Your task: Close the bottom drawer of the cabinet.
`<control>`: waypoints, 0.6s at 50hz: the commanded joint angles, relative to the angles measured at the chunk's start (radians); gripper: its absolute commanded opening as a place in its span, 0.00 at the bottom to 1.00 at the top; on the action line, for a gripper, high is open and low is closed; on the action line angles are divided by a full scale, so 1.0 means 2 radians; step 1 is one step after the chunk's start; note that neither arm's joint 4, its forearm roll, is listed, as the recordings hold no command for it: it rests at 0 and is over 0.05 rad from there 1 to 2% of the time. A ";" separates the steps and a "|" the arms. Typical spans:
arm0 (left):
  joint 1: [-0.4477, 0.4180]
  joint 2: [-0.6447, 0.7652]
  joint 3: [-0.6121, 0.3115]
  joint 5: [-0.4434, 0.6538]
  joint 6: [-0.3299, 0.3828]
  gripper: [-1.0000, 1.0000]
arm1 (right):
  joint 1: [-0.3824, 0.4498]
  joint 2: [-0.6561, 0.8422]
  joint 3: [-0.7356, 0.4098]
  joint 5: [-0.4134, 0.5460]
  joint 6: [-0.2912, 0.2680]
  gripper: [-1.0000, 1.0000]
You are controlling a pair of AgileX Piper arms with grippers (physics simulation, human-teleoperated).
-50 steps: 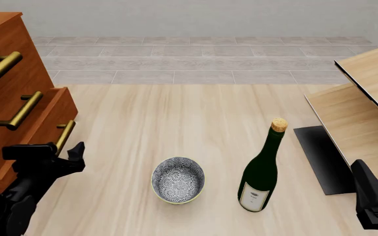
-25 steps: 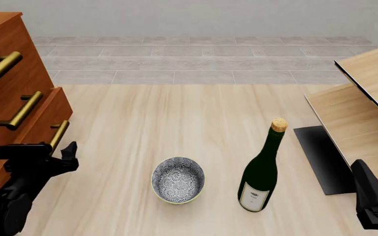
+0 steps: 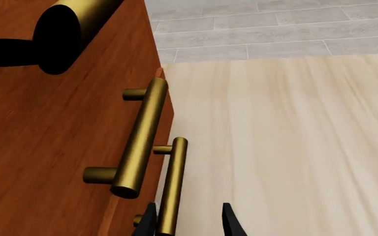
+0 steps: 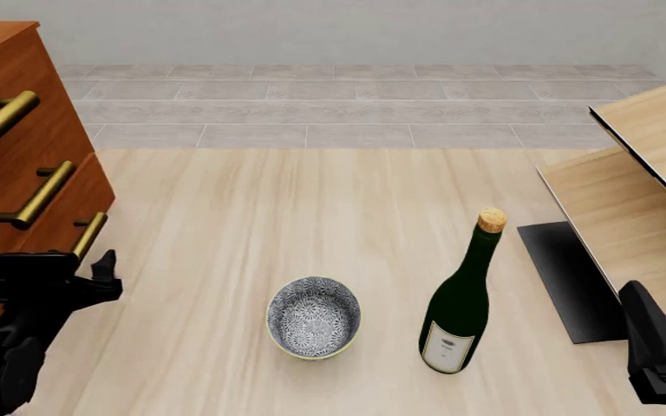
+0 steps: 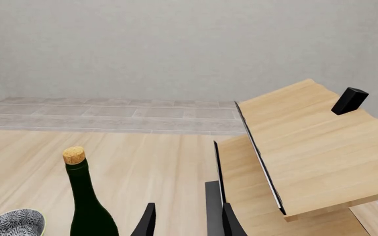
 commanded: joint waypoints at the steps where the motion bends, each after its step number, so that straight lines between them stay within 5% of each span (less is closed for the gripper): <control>1: 0.033 0.006 -0.006 0.000 0.027 1.00 | 0.000 0.000 0.000 -0.001 0.001 1.00; 30: 0.071 0.028 -0.023 0.000 0.079 1.00 | 0.000 0.000 -0.001 0.000 0.001 1.00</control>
